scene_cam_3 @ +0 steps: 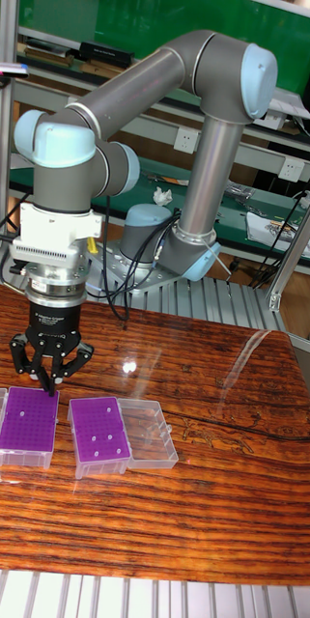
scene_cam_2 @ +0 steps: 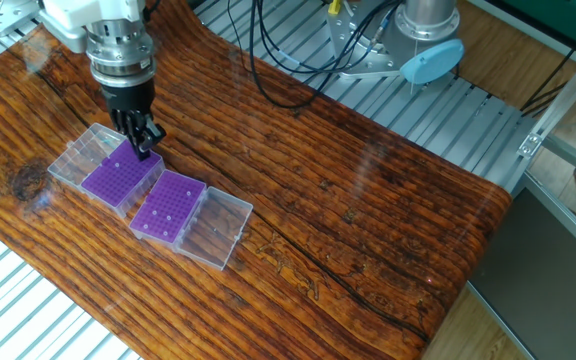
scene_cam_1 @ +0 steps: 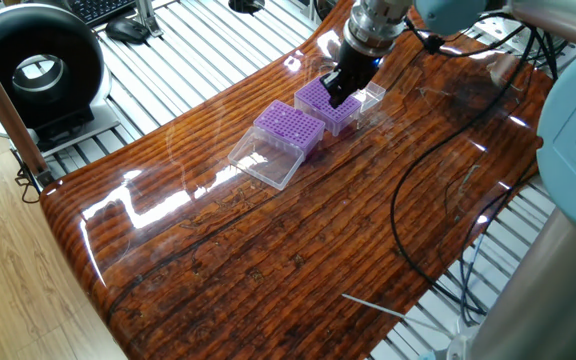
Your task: Transfer all small pipette tips from one holder to another
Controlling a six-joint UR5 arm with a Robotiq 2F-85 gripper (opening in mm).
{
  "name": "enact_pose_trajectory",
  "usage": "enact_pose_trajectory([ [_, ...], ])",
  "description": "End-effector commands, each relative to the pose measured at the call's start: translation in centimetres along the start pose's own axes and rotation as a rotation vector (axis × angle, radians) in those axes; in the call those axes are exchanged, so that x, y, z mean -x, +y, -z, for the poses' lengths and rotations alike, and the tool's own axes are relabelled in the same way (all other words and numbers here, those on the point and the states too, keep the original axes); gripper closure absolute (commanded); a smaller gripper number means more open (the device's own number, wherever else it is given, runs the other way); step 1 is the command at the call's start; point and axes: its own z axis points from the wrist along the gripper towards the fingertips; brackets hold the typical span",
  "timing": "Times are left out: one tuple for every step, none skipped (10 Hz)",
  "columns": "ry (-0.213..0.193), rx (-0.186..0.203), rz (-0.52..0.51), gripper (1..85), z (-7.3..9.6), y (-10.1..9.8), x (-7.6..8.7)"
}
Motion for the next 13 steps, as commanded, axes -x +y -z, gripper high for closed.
enact_pose_trajectory([
  [0.005, 0.016, -0.016, 84.7, 0.3, 0.6, 0.0],
  [0.007, 0.026, -0.018, 84.7, 0.3, 0.9, -0.1],
  [0.007, 0.024, -0.021, 84.7, 0.5, 1.0, -0.1],
  [0.007, 0.021, -0.026, 84.7, 0.6, 1.1, 0.0],
  [0.008, 0.027, -0.035, 84.7, 0.8, 1.6, 0.0],
  [0.008, 0.03, -0.039, 84.7, 1.0, 2.0, 0.1],
  [0.009, 0.036, -0.042, 84.7, 1.2, 2.6, 0.2],
  [0.005, 0.053, -0.046, 84.7, 1.3, 3.2, 0.3],
  [0.001, 0.075, -0.052, 84.7, 1.5, 3.9, 0.4],
  [-0.002, 0.096, -0.059, 84.7, 1.6, 4.4, 0.4],
  [-0.005, 0.124, -0.064, 84.7, 1.6, 5.0, 0.4],
  [-0.008, 0.145, -0.058, 84.7, 1.6, 5.3, 0.4],
  [-0.011, 0.109, -0.011, 84.7, 1.5, 4.4, 0.3],
])
